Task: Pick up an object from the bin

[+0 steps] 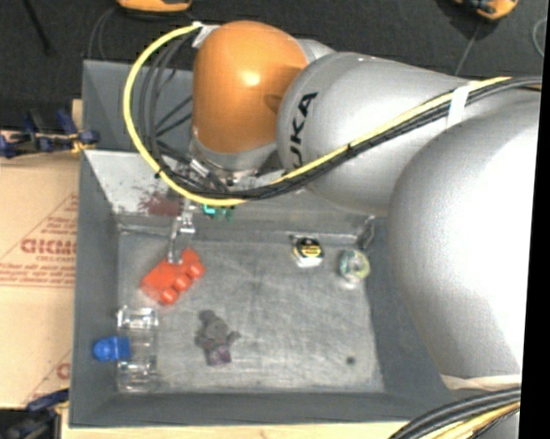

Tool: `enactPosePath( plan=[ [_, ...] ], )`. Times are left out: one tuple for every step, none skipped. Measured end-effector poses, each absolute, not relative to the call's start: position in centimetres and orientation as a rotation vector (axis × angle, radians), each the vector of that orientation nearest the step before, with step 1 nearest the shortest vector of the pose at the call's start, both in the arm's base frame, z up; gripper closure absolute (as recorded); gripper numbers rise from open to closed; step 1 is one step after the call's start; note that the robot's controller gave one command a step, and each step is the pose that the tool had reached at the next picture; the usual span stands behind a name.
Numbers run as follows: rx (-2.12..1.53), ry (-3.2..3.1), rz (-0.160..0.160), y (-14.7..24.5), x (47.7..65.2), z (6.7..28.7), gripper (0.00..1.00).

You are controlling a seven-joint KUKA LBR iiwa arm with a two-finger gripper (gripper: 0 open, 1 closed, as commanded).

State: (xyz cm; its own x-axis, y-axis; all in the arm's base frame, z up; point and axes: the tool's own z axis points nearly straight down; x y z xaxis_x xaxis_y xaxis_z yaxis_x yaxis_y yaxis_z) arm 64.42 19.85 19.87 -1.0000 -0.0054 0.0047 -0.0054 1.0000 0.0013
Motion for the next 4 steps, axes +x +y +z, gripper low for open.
enactPosePath(
  plan=[
    [0.116,-3.138,0.002,20.0,60.2,7.6,0.00],
    [0.110,-3.144,-0.005,20.1,60.4,8.1,1.00],
    [0.075,-3.150,-0.008,21.2,60.3,14.4,1.00],
    [0.097,-3.151,-0.003,20.2,59.1,21.2,1.00]
  ],
)
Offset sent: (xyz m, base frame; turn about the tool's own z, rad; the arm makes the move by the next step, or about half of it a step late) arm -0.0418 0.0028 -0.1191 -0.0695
